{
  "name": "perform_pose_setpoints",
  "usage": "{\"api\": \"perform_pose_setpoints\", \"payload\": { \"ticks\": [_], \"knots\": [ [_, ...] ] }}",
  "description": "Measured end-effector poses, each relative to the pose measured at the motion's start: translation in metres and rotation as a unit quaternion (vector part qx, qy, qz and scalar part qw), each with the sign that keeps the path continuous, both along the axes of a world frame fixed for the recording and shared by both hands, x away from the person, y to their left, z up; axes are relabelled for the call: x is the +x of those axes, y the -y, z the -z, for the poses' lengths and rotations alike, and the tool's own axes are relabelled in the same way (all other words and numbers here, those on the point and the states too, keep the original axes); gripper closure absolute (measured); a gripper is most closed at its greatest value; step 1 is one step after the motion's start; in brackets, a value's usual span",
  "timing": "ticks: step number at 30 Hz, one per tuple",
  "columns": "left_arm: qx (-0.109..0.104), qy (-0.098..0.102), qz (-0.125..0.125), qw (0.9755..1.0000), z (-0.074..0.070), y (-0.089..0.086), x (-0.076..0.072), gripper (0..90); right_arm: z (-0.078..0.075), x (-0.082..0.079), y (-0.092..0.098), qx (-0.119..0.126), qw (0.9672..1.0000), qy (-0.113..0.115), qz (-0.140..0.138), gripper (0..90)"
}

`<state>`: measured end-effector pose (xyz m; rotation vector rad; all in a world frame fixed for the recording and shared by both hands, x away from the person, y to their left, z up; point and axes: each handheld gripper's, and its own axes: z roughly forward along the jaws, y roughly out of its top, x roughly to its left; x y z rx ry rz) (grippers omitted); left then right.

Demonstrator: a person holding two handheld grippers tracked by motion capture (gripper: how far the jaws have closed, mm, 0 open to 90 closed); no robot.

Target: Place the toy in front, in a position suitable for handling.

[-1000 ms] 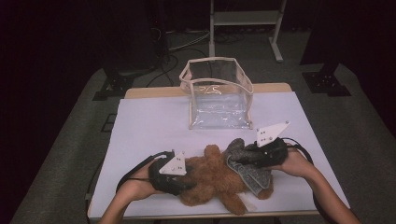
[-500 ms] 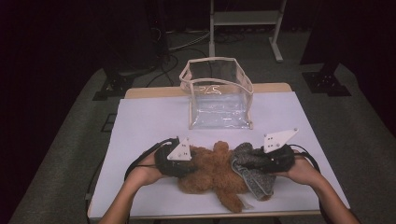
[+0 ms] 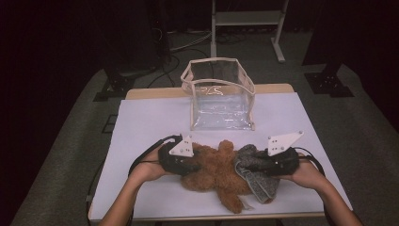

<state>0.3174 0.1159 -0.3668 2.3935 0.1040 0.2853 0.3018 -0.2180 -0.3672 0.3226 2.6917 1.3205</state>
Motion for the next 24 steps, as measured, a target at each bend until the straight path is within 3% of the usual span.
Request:
{"api": "perform_pose_setpoints", "payload": {
  "ticks": [4, 7, 14, 21, 23, 24],
  "knots": [
    [0.004, -0.003, 0.005, 1.0, 0.002, -0.003, -0.002, 50.6, -0.005, -0.001, -0.01, -0.008, 0.9997, 0.021, -0.012, 72.1],
    [-0.005, -0.009, 0.007, 0.9999, 0.003, -0.006, -0.004, 50.6, -0.004, -0.001, -0.008, -0.002, 0.9997, 0.022, -0.012, 72.1],
    [-0.026, -0.025, 0.013, 0.9993, 0.005, -0.01, -0.006, 49.9, 0.006, -0.004, 0.015, 0.049, 0.9988, 0.005, 0.002, 72.4],
    [-0.029, -0.031, 0.015, 0.999, 0.005, -0.01, -0.006, 49.3, 0.004, -0.008, 0.032, 0.046, 0.9989, 0.005, 0.011, 72.4],
    [-0.027, -0.032, 0.013, 0.9991, 0.006, -0.011, -0.006, 49.3, 0.003, -0.009, 0.042, 0.043, 0.9987, 0.007, 0.025, 72.3],
    [-0.024, -0.03, 0.014, 0.9992, 0.006, -0.011, -0.005, 49.2, 0.007, -0.008, 0.055, 0.033, 0.9984, 0.007, 0.046, 72.4]
  ]
}}
